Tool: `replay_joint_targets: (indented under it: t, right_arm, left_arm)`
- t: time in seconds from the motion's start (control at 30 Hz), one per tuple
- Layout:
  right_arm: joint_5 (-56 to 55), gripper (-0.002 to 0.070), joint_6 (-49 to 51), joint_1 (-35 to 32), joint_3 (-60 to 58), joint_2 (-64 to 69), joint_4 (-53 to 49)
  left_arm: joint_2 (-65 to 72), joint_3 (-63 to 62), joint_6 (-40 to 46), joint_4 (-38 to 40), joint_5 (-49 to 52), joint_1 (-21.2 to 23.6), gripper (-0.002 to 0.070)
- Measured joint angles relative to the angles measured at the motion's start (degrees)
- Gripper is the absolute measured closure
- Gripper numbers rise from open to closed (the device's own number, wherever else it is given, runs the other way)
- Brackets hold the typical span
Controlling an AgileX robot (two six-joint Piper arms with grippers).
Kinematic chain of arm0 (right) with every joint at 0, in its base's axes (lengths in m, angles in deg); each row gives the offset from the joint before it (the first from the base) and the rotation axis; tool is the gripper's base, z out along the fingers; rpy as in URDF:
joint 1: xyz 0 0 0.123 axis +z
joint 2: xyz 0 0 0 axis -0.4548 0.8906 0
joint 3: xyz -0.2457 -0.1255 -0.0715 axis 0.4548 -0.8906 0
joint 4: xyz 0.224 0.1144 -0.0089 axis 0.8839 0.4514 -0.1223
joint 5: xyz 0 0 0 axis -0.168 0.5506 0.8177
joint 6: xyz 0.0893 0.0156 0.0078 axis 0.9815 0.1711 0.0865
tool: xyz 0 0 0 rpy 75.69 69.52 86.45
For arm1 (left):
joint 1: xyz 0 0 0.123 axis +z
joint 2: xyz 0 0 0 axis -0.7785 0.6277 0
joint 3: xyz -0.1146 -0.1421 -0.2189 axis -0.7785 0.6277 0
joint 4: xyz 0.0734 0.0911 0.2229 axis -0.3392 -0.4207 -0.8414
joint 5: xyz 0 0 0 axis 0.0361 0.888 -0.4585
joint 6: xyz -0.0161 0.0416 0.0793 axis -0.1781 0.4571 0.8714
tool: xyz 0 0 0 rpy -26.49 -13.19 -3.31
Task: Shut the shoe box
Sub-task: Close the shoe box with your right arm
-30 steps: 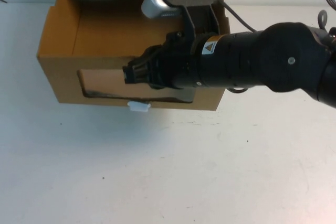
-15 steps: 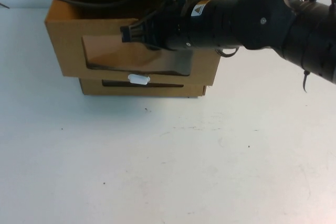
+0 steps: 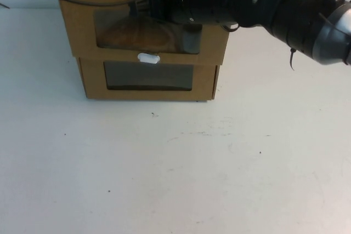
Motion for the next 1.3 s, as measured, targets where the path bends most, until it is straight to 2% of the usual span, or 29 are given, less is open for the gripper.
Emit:
replay_joint_targets:
  t: [0.47, 0.73, 0.93, 1.3]
  right_arm:
    - [-10.14, 0.0687, -2.64, -0.13, 0.77, 3.52, -2.37]
    - [-10.82, 0.0687, -2.9, -0.17, 1.04, 3.91, -2.5]
    - [-5.47, 0.0687, -2.75, -0.63, 1.18, 1.49, 0.3]
    - [17.5, 0.0687, 2.04, -1.06, 0.74, -11.45, 3.71]
  left_arm:
    - [-0.04, 0.0, 0.0, 1.29, 0.0, 0.0, 0.0677]
    - [-0.54, 0.0, 0.0, 1.66, 0.57, 0.0, 0.0677]
    - [-3.68, 0.1, 0.0, -1.62, 2.72, 0.0, 0.0677]
    - [-15.02, 0.0, 0.0, -3.84, 5.09, 0.0, 0.0677]
